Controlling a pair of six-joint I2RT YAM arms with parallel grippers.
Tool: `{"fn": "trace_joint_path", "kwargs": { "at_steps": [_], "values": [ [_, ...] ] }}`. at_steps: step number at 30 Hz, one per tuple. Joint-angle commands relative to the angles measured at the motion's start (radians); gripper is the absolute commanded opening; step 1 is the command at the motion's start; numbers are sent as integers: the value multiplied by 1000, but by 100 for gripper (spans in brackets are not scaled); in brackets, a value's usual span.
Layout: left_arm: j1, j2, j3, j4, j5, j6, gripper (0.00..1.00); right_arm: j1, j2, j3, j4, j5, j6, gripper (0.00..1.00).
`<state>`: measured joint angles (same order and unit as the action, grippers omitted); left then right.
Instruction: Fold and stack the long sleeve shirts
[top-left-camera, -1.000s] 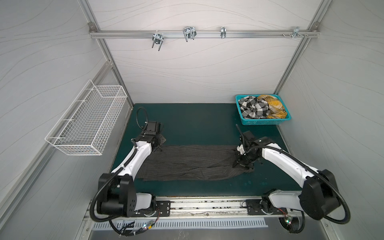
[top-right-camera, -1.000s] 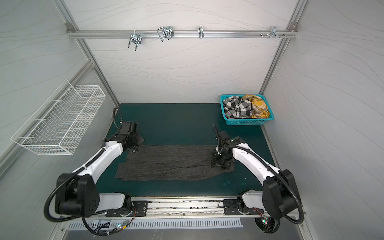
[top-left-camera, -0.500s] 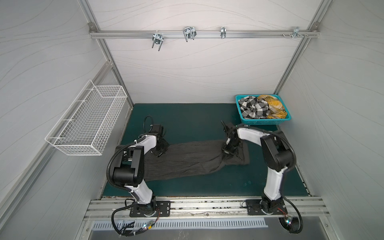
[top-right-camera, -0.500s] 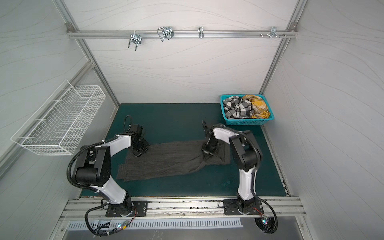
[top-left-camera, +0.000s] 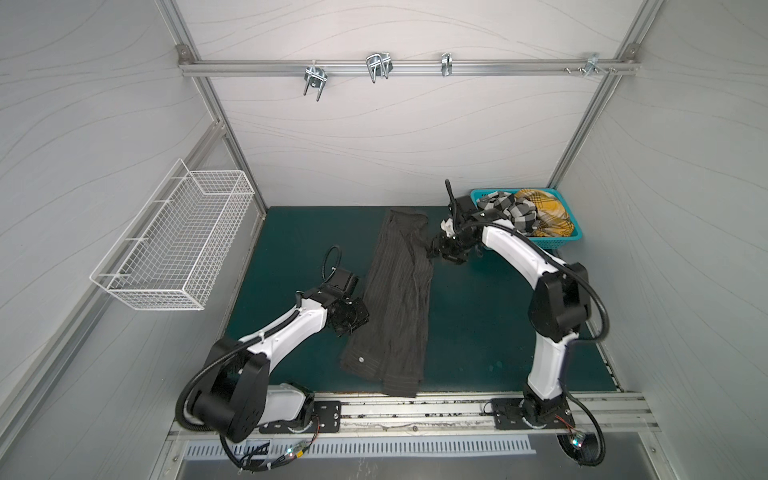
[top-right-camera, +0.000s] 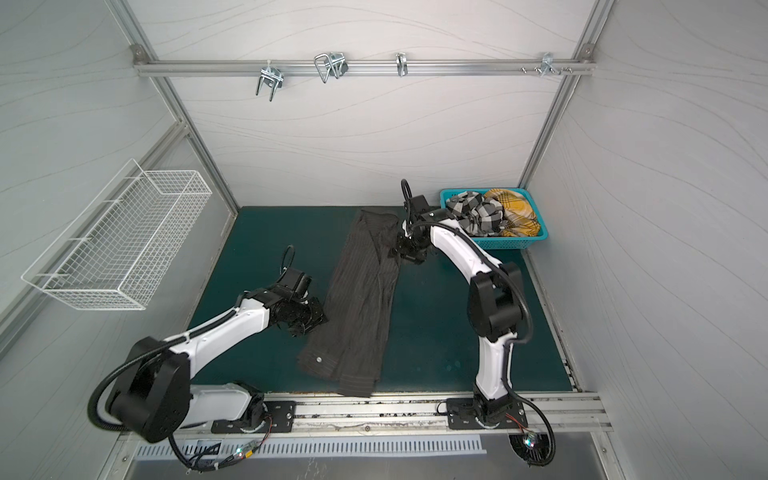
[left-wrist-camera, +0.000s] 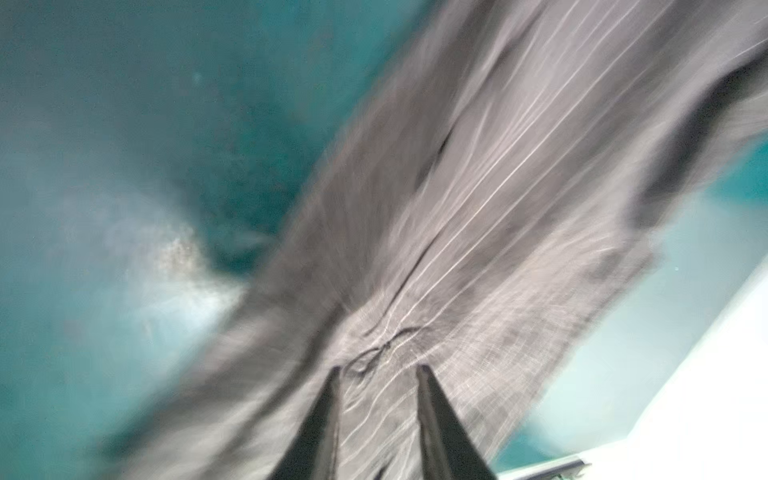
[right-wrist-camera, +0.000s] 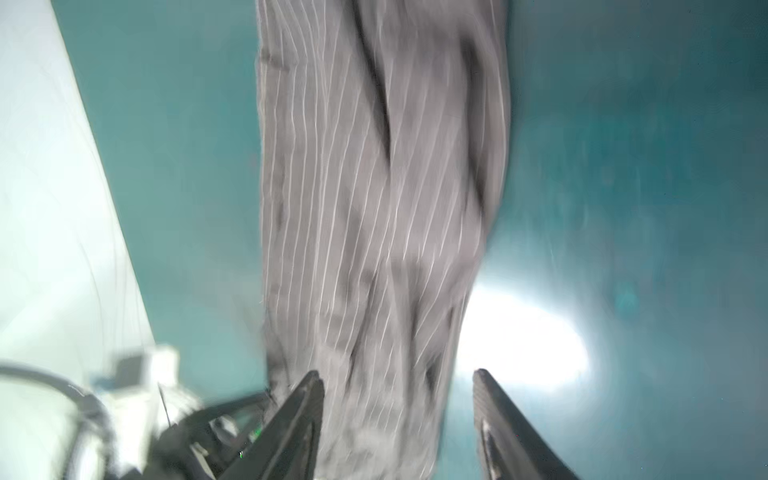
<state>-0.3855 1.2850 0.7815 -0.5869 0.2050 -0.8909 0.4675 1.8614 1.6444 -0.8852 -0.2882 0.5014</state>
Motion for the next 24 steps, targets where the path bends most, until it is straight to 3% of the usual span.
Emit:
{"fn": "trace_joint_path", "kwargs": {
  "at_steps": [1,4,6,11,19,24],
  "values": [
    [34,-15,152,-84,-82,84,29,31,-65,-148,-50,-12,-6,59],
    [46,93,211,-81,-2,115,8,51,-47,-197,-33,-44,3,54],
    [28,177,224,-44,83,111,1,66,1,-188,-39,-44,-1,51],
    [-36,278,193,90,156,73,0,84,128,-124,-38,-70,-21,42],
    [-15,510,277,129,116,65,0,55,376,54,-73,-13,-20,31],
    [21,663,403,124,122,59,0,16,531,317,-141,11,-41,29]
  ]
}}
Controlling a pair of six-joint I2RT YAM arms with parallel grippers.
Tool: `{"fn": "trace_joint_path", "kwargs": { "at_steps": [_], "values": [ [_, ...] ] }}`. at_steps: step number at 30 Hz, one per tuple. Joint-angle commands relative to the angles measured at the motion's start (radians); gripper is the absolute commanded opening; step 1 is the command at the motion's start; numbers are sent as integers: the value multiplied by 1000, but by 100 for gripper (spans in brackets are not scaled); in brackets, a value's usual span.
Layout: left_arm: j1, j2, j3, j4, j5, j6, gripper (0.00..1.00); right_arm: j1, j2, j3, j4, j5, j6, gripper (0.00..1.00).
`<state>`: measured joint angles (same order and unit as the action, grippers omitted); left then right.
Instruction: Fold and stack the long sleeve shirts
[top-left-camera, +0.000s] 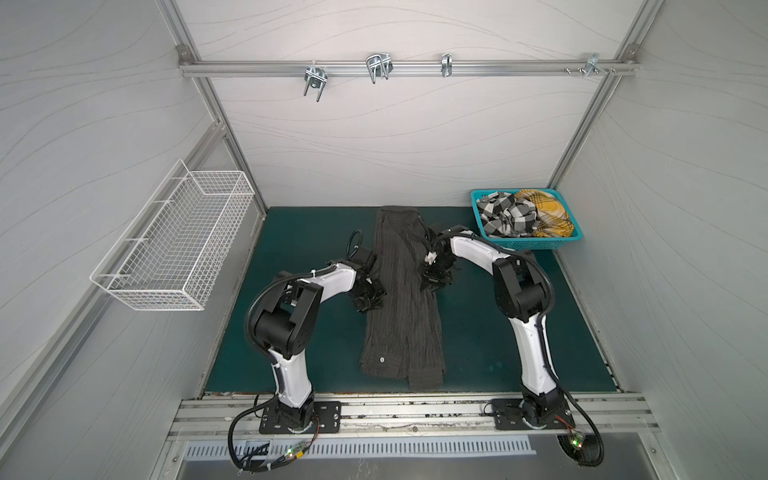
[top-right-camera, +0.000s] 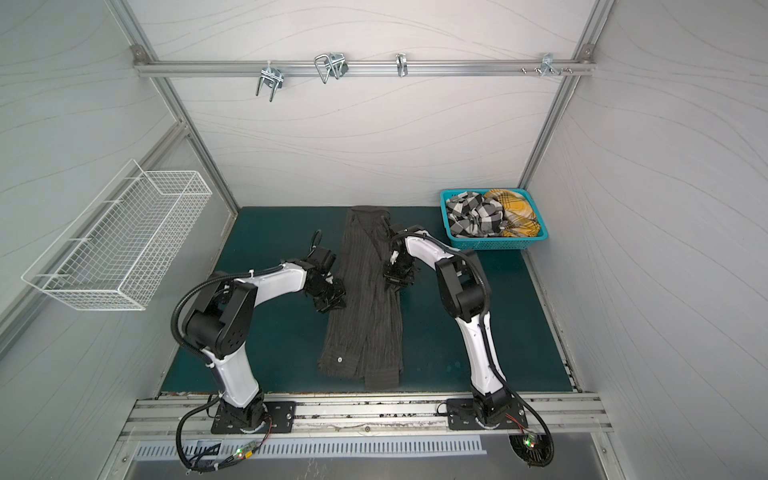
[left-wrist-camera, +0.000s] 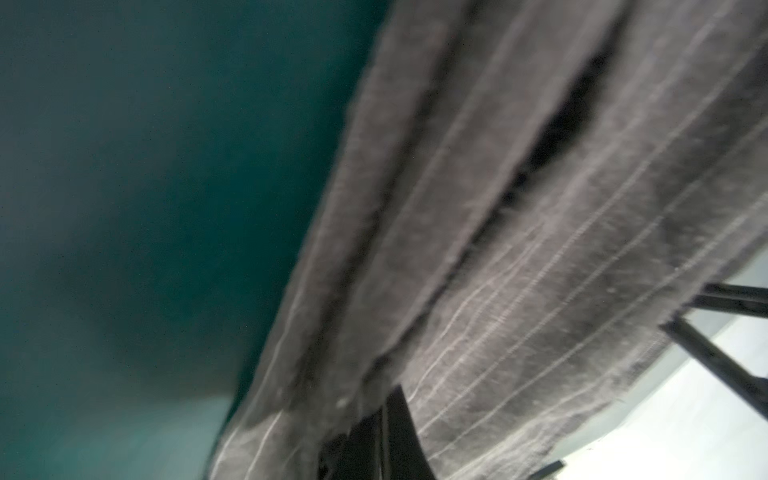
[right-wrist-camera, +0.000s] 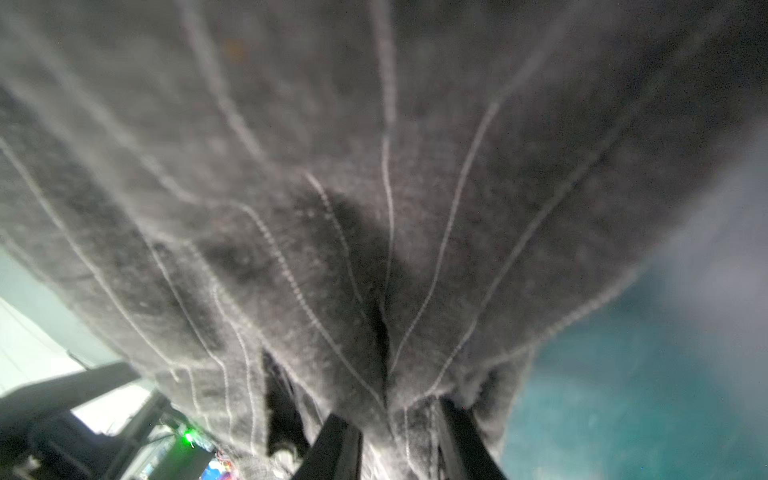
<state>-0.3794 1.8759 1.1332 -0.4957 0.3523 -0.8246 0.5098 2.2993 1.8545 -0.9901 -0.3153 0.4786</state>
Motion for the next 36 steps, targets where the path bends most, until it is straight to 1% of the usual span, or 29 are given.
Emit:
{"fn": "trace_joint_path", "kwargs": {
  "at_steps": [1,3,5,7,9,12,14,16,17,19,21,24,28,31,34,36],
  "values": [
    [20,94,79,28,-26,-5,0,-33,118,167,-50,26,-25,30],
    [25,130,141,0,-29,11,0,-45,165,284,-84,-3,-56,33],
    [25,123,185,-37,-27,25,1,-51,158,358,-130,-13,-89,43],
    [24,63,175,-46,-26,25,11,-50,72,317,-128,16,-103,50],
    [23,-28,143,-64,-28,25,17,-45,-60,197,-91,56,-105,55],
    [22,-184,62,-90,-32,19,18,-44,-256,-14,-74,121,-79,57],
    [11,-263,4,-103,-26,17,17,-34,-363,-159,-67,117,-64,57],
    [-12,-307,-53,-97,-15,15,17,-5,-465,-302,-30,96,-43,56],
    [-24,-318,-85,-80,-1,7,17,16,-511,-375,-8,83,-33,54],
    [-37,-316,-139,-37,37,-20,15,66,-578,-478,13,69,-13,49],
    [-46,-303,-171,-22,49,-48,13,127,-622,-553,24,68,7,46],
    [-72,-301,-200,-4,43,-67,14,234,-630,-609,32,78,30,42],
    [-85,-290,-248,39,72,-101,15,345,-587,-625,40,117,51,40],
    [-87,-301,-298,63,68,-129,15,388,-539,-602,40,134,57,40],
    [-86,-311,-351,99,80,-155,15,406,-485,-562,25,164,52,40],
    [-87,-312,-373,105,83,-162,15,405,-437,-531,0,192,50,36]
  ]
}}
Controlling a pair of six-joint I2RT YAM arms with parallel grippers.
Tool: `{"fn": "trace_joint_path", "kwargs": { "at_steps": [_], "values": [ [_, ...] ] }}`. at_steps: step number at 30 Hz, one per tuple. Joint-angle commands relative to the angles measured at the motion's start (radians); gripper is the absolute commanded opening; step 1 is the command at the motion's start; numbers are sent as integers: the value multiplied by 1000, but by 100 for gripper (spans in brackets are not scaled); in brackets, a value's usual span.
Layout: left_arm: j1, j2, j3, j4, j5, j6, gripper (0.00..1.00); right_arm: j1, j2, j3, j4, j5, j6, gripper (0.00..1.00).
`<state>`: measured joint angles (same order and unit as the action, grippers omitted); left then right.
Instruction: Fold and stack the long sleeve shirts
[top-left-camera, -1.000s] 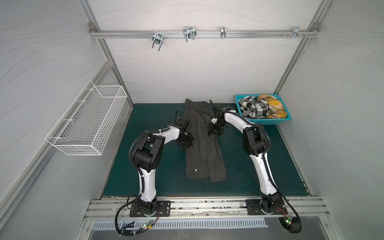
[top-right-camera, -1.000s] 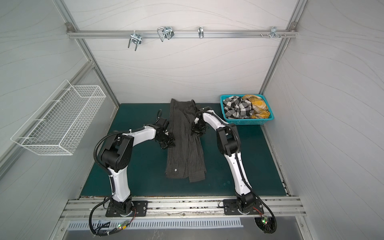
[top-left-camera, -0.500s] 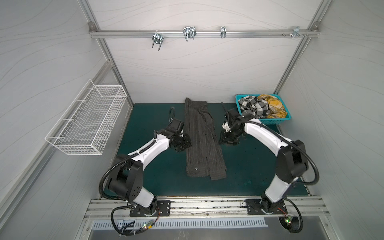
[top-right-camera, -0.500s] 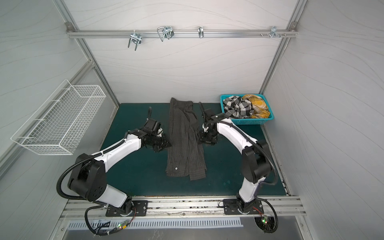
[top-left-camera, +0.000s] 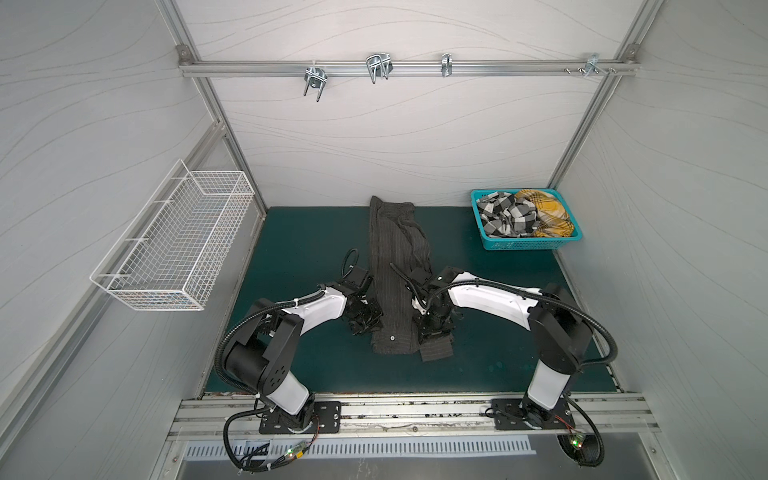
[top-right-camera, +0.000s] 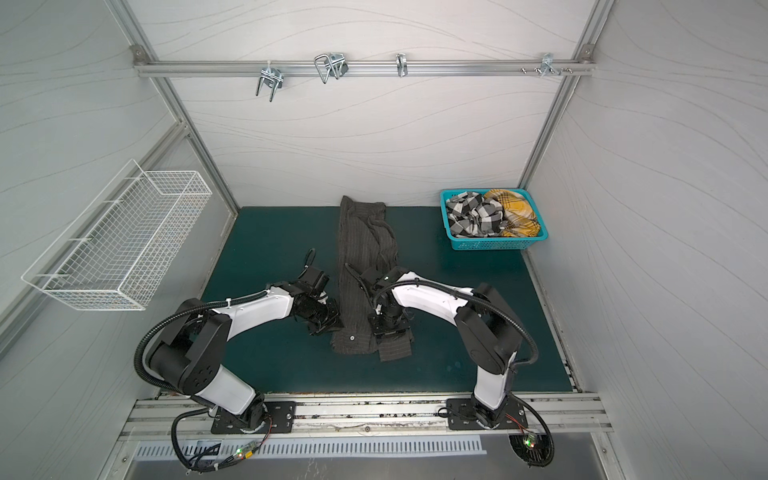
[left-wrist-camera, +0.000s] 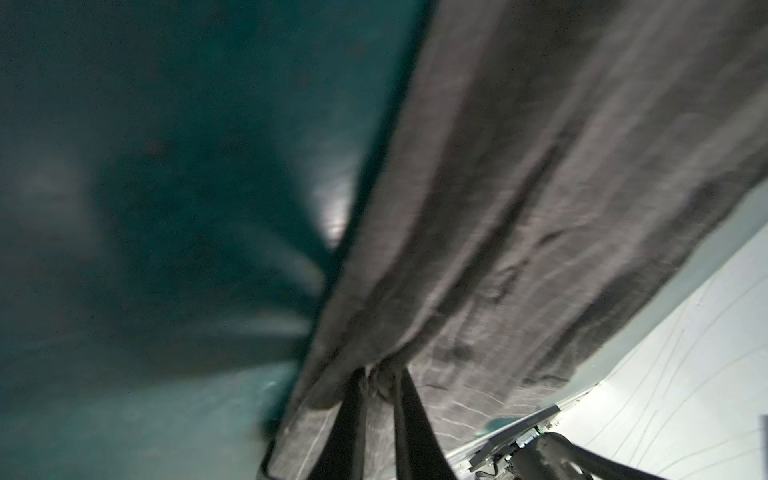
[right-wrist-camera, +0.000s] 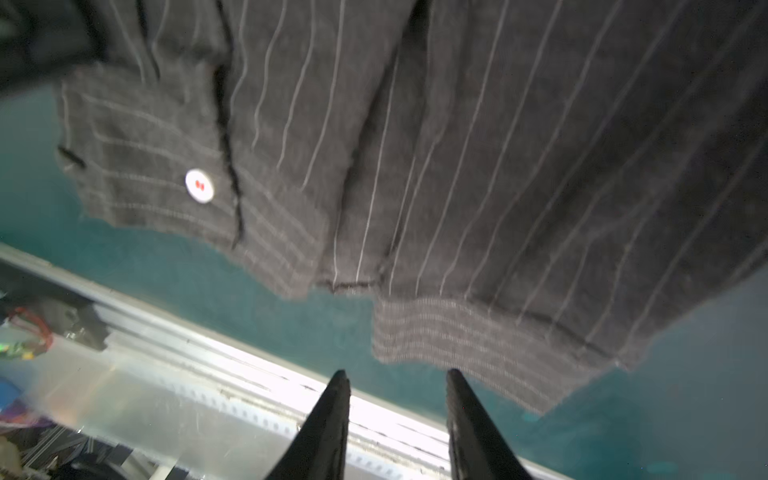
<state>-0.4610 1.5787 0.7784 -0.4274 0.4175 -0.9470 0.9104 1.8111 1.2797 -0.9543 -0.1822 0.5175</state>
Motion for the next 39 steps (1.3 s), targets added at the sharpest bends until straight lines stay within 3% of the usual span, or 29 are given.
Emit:
{"fn": "trace_joint_path", "kwargs": {
  "at_steps": [1,15,17,27,38,39],
  "values": [
    [-4,-16,-26,41,20,-41,15,3,69,58,-41,66,9,35],
    [-5,-49,-98,49,9,-61,15,-2,211,121,-45,64,7,12],
    [-5,-55,-107,45,9,-61,15,-8,207,112,-40,62,10,1],
    [-5,-82,-124,12,0,-50,15,-25,147,212,-59,10,35,0],
    [-5,-94,-126,-2,-5,-47,15,-34,243,236,-6,-25,50,0],
    [-4,-94,-124,-6,-6,-46,17,-34,252,239,-7,-25,45,7]
  ]
}}
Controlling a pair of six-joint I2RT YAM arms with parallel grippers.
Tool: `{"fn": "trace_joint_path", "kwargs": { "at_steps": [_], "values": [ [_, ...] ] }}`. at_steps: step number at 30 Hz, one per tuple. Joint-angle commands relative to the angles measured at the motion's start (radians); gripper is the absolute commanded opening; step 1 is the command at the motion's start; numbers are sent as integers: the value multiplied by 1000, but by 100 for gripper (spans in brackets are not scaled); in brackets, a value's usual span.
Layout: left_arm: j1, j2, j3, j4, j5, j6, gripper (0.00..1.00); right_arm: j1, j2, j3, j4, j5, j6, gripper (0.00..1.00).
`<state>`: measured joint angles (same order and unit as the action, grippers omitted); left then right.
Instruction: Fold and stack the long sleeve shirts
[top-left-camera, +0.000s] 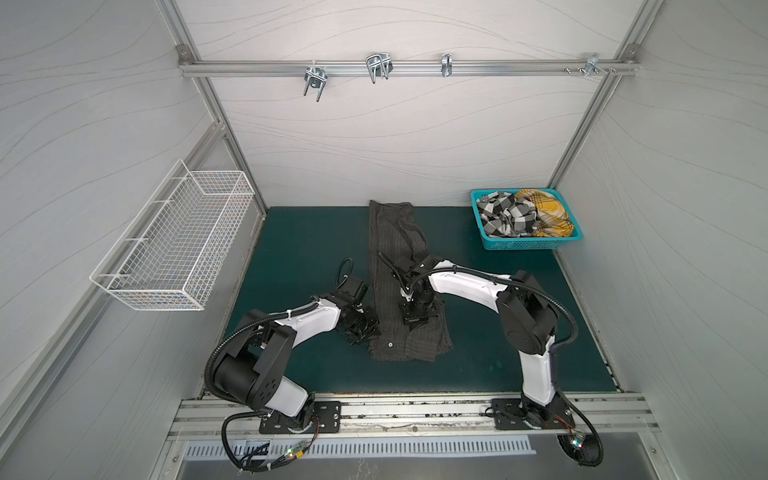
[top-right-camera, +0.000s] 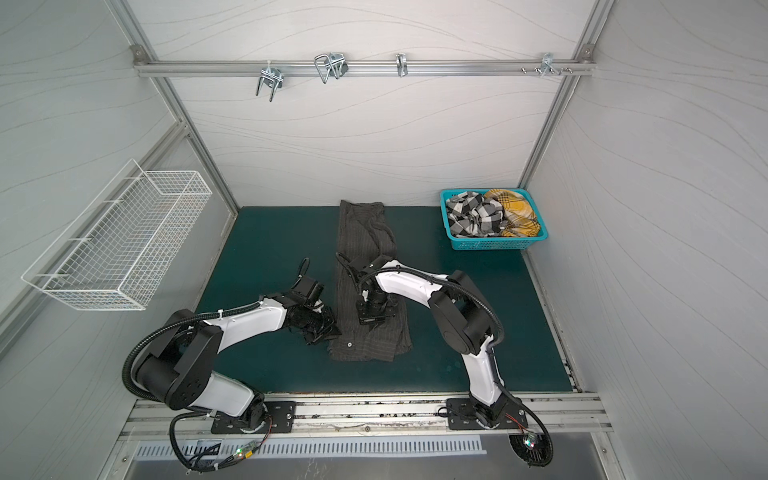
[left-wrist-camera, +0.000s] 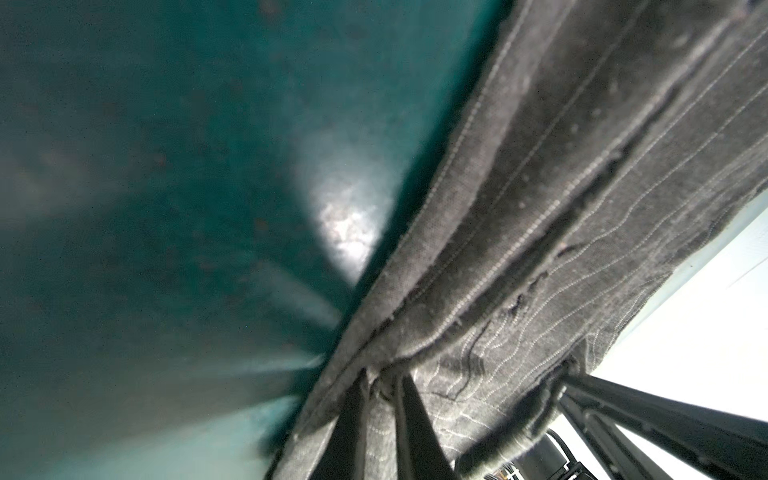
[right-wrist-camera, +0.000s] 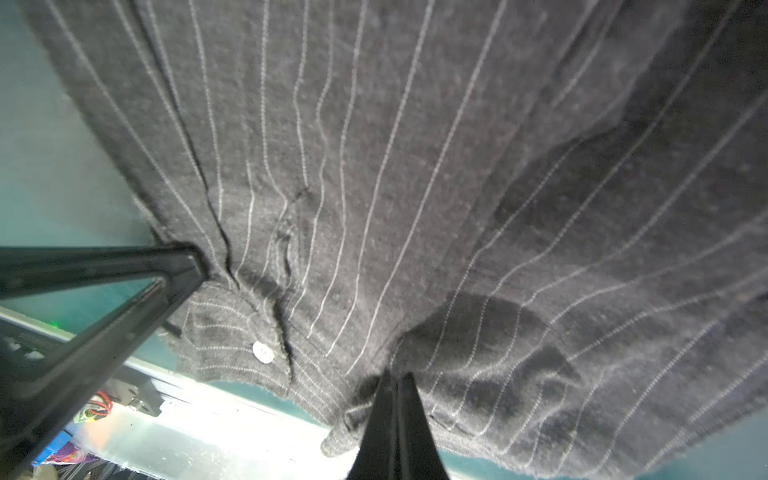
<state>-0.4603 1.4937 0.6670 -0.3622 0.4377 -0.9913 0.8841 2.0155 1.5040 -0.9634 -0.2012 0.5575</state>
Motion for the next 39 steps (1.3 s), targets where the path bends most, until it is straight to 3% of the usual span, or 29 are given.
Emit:
{"fn": "trace_joint_path", "kwargs": {
  "at_steps": [1,4,9,11,14,17,21,25,28,39],
  "values": [
    [-6,-12,-12,-76,-27,1,19,-7,48,15,3,-10,-2,16],
    [-6,-23,1,-99,-31,13,25,-7,11,20,-12,0,-13,38],
    [-6,-104,66,-195,-47,71,32,-10,-120,38,-82,47,-53,53],
    [-5,-169,104,-243,-53,109,35,-17,-195,33,-113,65,-69,64],
    [-5,-280,153,-323,-105,175,43,-78,-310,-25,-125,59,-79,66],
    [20,-357,173,-418,-213,217,57,-211,-426,-138,-89,-14,-83,67],
    [155,-321,130,-409,-18,231,61,-405,-498,-296,-35,-178,-121,63],
    [180,-239,103,-367,79,247,62,-529,-505,-408,16,-314,-172,59],
    [180,-188,79,-321,118,234,70,-536,-484,-448,69,-377,-146,59],
    [178,-72,-29,-204,164,179,64,-435,-364,-560,236,-397,-62,61]
  ]
}}
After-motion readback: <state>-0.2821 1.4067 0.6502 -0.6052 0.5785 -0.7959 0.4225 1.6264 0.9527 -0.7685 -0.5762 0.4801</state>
